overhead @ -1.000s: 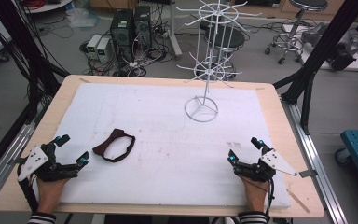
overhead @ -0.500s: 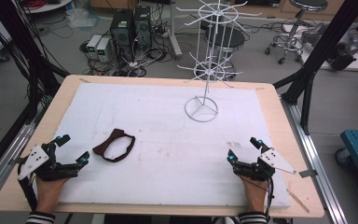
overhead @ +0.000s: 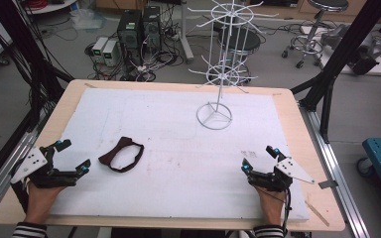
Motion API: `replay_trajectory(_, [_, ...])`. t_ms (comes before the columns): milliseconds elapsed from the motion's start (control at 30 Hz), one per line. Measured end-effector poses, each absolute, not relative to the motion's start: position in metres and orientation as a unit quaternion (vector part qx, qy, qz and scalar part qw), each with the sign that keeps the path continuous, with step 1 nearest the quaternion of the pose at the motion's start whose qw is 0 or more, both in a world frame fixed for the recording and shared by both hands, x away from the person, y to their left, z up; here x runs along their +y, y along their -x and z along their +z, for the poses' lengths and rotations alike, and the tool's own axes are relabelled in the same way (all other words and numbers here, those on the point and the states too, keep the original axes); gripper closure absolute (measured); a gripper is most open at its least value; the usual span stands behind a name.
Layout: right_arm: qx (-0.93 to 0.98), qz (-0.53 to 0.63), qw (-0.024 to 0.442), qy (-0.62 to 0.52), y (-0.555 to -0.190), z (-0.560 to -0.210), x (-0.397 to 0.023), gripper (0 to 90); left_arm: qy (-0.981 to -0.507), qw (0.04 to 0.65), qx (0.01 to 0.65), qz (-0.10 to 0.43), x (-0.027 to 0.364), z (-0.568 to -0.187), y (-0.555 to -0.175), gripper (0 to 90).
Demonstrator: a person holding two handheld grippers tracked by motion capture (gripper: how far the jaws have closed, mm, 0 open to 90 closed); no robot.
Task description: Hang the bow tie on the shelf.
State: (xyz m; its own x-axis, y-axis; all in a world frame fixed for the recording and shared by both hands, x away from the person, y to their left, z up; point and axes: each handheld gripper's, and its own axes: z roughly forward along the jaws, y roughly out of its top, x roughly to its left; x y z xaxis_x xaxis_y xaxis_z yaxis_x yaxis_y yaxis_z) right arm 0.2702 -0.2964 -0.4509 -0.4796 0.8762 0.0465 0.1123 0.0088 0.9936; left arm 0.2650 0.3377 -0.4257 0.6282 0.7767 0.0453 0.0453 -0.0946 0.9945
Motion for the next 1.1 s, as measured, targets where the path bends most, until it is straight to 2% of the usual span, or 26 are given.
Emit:
replay_trajectory(333, [0.630, 0.585, 0.327, -0.392, -0.270, -0.451, -0.296, 0.8, -0.713, 0.570, 0.293, 0.285, 0.338, -0.402, -0.276, 1.8])
replay_trajectory(600, [0.630, 0.584, 0.327, -0.393, -0.270, -0.451, -0.296, 0.8, -0.760, 0.521, 0.291, 0.257, 0.327, -0.384, -0.289, 1.7])
replay_trajectory(1100, [0.630, 0.584, 0.329, -0.394, -0.270, -0.451, -0.296, 0.8, -0.826, 0.441, 0.286, 0.204, 0.306, -0.378, -0.309, 1.7])
